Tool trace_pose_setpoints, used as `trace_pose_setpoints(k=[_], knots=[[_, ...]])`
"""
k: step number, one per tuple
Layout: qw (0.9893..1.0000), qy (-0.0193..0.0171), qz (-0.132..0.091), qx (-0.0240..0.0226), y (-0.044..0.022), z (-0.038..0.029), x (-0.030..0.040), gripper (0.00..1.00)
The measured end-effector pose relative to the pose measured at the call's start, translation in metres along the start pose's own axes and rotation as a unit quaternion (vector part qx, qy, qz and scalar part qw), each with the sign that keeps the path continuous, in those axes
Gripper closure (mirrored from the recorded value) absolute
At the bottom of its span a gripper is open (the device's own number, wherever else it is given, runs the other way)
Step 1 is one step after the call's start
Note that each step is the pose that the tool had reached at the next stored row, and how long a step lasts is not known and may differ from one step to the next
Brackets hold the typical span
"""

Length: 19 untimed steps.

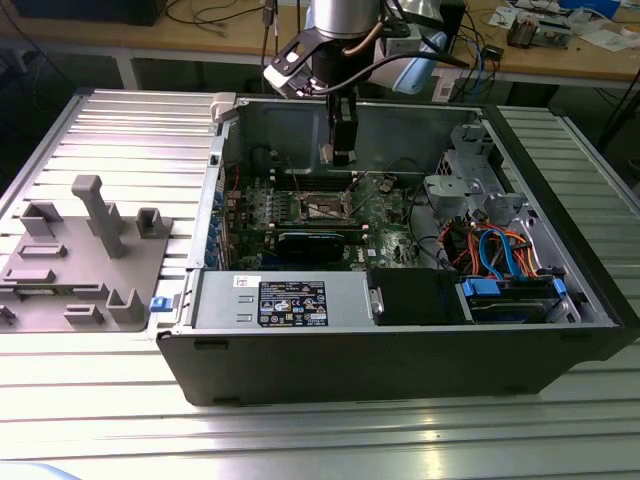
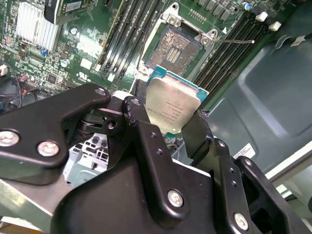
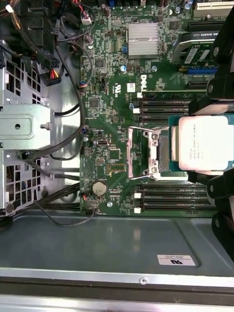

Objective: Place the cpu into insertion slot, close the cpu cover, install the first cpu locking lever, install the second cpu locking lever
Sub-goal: 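Place the cpu into insertion slot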

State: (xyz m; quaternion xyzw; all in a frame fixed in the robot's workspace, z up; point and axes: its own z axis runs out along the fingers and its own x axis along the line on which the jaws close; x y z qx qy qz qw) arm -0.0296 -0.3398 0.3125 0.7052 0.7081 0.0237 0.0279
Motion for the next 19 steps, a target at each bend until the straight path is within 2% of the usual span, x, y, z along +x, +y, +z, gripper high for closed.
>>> trace_pose_setpoints(k=[12,19], knots=[[1.0,0.0,0.0,0.0,-0.0001,0.0008,0.0,0.46],[1.0,0.0,0.0,0.0,-0.0005,0.0068,0.001,0.46]])
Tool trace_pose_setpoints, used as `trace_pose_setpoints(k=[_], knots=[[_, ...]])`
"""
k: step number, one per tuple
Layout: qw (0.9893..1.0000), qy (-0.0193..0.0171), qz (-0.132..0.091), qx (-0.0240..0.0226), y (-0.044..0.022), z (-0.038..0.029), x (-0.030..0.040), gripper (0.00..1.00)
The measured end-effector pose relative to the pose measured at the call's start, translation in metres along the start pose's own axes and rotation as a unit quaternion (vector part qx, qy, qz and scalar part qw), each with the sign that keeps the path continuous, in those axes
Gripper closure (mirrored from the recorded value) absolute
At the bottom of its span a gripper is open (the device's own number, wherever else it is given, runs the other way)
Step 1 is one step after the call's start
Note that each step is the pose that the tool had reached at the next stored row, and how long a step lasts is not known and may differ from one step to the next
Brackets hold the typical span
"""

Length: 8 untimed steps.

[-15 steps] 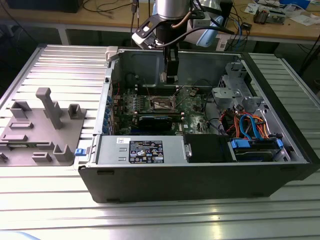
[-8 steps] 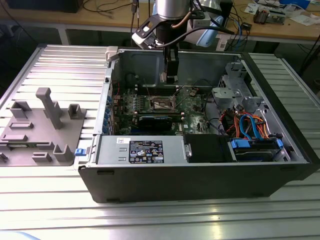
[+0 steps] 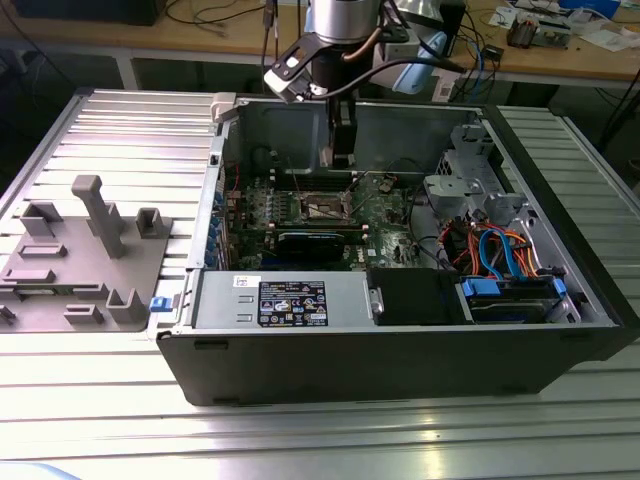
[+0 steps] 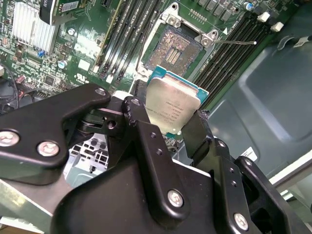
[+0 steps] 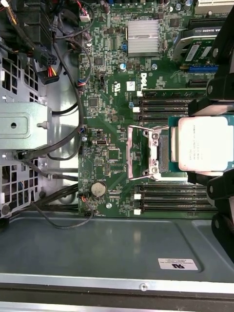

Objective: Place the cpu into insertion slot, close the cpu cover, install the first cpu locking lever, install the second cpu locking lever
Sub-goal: 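Place the cpu into insertion slot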

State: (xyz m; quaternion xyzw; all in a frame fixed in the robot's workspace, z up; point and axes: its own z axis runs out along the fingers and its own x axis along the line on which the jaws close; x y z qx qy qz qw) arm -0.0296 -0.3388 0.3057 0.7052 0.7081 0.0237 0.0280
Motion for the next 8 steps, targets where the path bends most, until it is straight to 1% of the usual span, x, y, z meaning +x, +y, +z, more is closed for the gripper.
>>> trace_pose_setpoints(k=[4,8], knots=[[1.0,0.0,0.0,0.0001,-0.0004,0.0054,0.0005,0.46],[1.0,-0.0001,0.0,0.0001,-0.0008,0.0092,0.0006,0.46]])
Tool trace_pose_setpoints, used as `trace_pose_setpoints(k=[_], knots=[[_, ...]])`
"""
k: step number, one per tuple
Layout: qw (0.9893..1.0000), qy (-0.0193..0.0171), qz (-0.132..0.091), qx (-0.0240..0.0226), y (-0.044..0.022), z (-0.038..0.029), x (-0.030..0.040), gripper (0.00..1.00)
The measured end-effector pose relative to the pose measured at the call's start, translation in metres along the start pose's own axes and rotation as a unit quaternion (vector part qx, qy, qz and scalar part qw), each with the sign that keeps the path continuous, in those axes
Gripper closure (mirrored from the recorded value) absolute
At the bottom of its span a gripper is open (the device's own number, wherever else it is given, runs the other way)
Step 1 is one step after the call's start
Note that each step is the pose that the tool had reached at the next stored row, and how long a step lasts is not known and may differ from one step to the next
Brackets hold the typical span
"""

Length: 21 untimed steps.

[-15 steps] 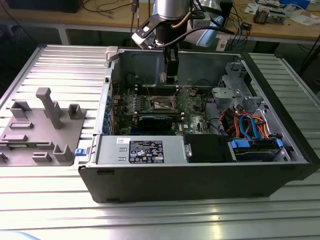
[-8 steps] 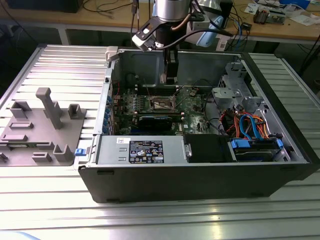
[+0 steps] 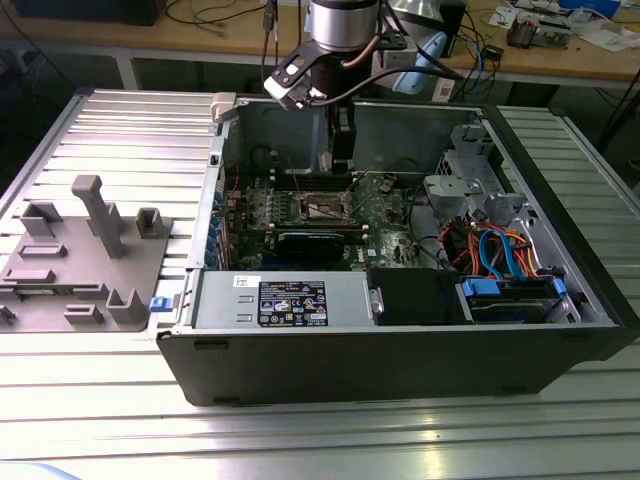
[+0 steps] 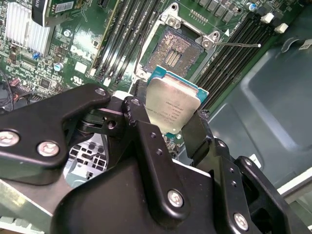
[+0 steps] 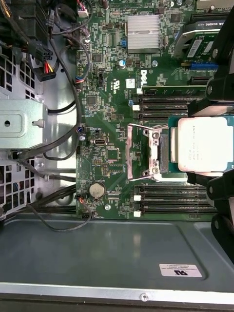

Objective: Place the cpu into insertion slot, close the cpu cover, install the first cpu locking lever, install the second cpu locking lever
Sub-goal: 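Place the cpu into insertion slot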

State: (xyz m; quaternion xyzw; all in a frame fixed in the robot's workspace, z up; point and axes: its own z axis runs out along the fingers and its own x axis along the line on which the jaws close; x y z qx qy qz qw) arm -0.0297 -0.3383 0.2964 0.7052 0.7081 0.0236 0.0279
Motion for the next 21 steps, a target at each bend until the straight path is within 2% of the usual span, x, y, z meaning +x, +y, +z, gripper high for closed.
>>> trace_pose_setpoints(k=[6,21], knots=[[1.0,0.0,0.0,0.0,-0.0011,0.005,0.0001,0.46],[1.0,0.0002,0.0,-0.0001,-0.0025,0.0083,0.0003,0.46]])
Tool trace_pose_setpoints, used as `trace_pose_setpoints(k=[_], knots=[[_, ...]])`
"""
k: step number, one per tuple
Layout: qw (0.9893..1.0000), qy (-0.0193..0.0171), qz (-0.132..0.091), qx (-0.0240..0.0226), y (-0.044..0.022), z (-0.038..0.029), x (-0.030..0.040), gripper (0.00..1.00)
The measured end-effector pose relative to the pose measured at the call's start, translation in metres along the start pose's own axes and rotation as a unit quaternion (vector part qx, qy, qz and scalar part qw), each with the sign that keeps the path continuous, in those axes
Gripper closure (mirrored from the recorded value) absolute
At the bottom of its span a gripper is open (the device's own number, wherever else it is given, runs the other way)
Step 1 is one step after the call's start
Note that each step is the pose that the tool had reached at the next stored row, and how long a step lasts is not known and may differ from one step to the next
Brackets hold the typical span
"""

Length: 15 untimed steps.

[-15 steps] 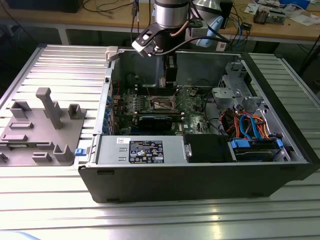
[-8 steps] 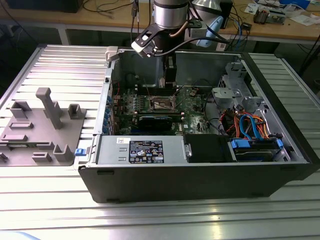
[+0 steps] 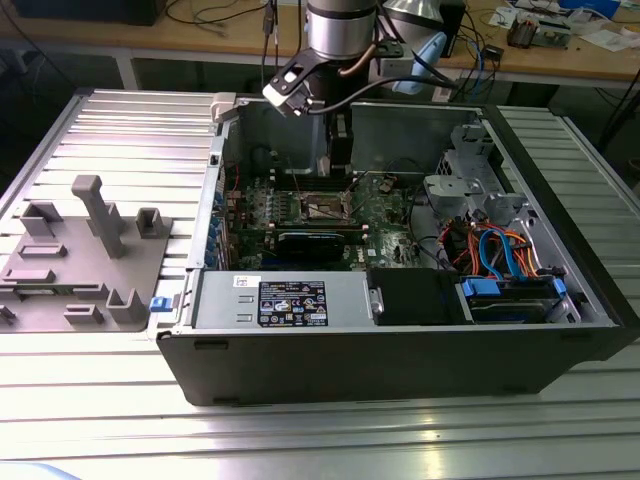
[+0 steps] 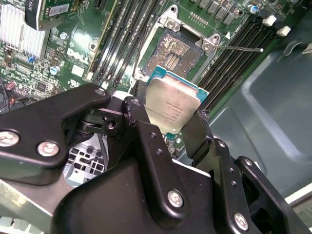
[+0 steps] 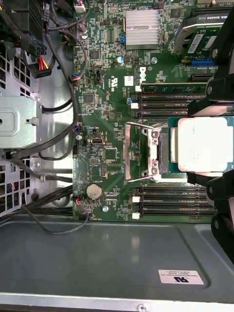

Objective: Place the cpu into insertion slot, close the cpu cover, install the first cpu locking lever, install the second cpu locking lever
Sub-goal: 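Place the cpu into insertion slot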

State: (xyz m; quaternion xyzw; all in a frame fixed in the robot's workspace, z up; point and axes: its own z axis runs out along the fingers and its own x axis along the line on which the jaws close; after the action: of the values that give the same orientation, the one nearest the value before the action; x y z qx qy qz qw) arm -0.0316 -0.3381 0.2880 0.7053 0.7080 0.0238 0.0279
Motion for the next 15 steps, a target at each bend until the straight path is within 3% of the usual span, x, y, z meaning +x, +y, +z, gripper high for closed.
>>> trace_pose_setpoints(k=[15], knots=[[1.0,0.0,0.0,-0.0023,-0.0011,0.0151,0.0015,0.46]])
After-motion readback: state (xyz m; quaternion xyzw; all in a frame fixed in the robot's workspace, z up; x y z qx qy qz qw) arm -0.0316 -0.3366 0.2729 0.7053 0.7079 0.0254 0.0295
